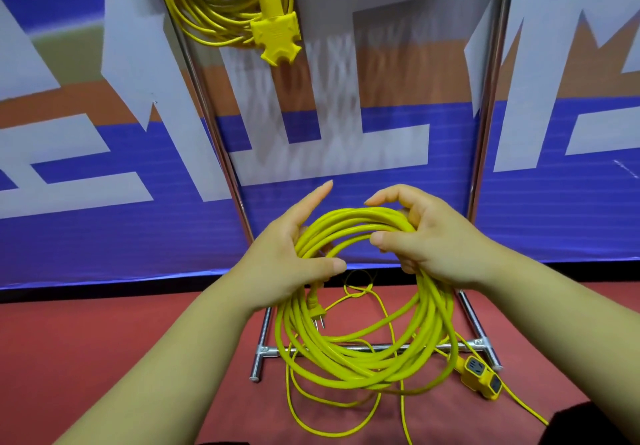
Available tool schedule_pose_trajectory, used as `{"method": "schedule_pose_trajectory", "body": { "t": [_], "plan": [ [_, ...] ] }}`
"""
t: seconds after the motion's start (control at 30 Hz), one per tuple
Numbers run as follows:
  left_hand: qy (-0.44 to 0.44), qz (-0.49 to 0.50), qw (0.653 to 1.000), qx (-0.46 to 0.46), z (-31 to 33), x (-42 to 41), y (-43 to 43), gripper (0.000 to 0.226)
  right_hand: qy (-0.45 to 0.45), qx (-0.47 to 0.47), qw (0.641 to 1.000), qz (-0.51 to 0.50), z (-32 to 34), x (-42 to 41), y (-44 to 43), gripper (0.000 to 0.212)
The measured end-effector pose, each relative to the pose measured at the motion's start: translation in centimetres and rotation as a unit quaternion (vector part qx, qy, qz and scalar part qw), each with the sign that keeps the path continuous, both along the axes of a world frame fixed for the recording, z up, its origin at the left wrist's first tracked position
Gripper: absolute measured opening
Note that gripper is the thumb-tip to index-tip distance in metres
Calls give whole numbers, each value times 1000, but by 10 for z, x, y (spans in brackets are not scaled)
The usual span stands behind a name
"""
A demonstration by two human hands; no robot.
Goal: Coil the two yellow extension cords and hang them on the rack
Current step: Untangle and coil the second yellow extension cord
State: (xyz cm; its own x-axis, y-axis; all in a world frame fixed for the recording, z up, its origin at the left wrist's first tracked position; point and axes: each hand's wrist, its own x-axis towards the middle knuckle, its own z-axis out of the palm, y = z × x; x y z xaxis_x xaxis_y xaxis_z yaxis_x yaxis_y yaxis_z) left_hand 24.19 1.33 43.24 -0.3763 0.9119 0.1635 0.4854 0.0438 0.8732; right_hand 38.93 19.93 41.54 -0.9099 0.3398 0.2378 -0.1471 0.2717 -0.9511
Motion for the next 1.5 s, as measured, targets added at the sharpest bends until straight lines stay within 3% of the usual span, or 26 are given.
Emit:
{"method": "schedule_pose_trajectory", "body": {
  "t": [0.2, 0.33, 0.4, 0.53, 0.6, 0.73, 0.87, 0.97, 1.07, 1.17, 1.3, 1.4, 1.5],
  "plan": [
    [66, 39, 996, 37, 3, 5, 9, 66, -2, -14, 1000, -13, 4, -3, 2, 50],
    [62, 128, 986, 88, 5, -1, 6, 66, -54, -29, 996, 58, -5, 0, 13, 65],
    [31, 171, 977, 123, 5, -7, 5, 68, -56, -72, 993, 70, -13, 2, 14, 65],
    [-57, 226, 960, 155, -4, -14, 8, 70, 23, -214, 976, 41, -12, -6, 10, 68],
    [-114, 241, 949, 168, -9, -15, 12, 72, 54, -223, 973, 9, -11, -11, 7, 61],
    [-201, 180, 950, 161, -8, -15, 11, 73, 55, -173, 983, -38, -8, -16, 8, 50],
    [-263, 51, 956, 116, -4, -22, -3, 96, 21, -159, 987, -17, -4, -13, 11, 50],
    [-379, -72, 920, 66, -1, -30, -12, 101, -16, -126, 992, 16, -8, -13, 7, 52],
    [-416, -137, 899, 20, 0, -34, -17, 96, -49, -110, 992, 27, -8, -15, 4, 53],
    [-396, -107, 912, 9, 3, -30, -12, 86, -69, -97, 992, 28, -7, -15, 6, 56],
    [-350, -34, 931, 99, 13, -16, -3, 49, -61, -126, 988, 69, -8, -15, 12, 71],
    [-323, 5, 928, 184, 21, -14, -1, 45, -43, -188, 972, 133, -15, -13, 16, 72],
    [-332, 55, 908, 250, 25, -23, -3, 45, -33, -243, 954, 174, -25, -12, 13, 59]
  ]
}}
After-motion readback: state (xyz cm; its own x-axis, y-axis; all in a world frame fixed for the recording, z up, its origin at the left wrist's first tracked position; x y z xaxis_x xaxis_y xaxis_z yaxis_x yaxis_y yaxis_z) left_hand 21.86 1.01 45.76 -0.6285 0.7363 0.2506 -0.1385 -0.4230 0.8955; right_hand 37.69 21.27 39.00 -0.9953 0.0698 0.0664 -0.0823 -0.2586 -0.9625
